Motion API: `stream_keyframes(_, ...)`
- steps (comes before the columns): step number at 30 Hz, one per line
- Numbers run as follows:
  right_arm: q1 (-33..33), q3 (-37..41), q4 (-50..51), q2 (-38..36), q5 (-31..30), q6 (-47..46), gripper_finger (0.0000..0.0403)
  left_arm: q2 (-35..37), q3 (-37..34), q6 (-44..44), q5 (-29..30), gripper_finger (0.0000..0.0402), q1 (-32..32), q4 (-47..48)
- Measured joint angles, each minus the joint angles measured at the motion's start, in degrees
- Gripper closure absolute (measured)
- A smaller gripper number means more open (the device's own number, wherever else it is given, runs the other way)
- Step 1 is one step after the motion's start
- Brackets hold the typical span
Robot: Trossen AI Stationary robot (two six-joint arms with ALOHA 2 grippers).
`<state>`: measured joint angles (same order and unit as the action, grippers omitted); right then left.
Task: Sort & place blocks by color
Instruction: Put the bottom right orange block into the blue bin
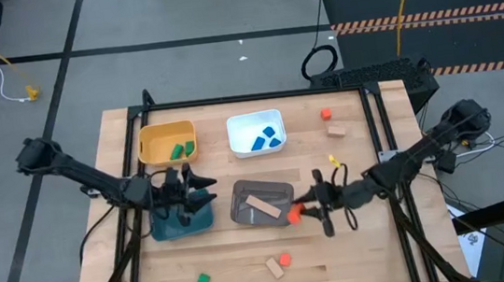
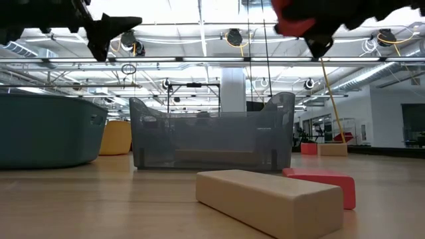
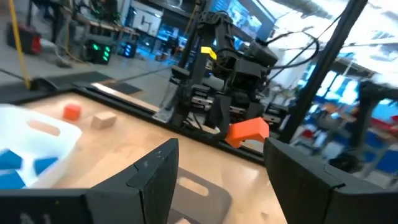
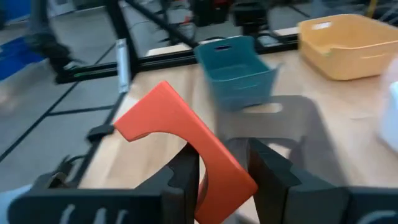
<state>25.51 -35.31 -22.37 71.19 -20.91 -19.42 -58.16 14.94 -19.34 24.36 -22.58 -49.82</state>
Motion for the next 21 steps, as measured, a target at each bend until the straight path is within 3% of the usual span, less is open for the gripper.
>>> stream_keyframes(11,-10.99,-0.03,-4.76,0.24,0.06,2.91,0.0312,-11.55,12.42,28.95,1.77,0.0167,0.03,-0.55)
stream_keyframes(21,-12.41,-0.04,-12.35,0.27,0.21,10.16,0.0312,-16.25,19.38,26.2,1.7,0.0167,-0.49,2.44)
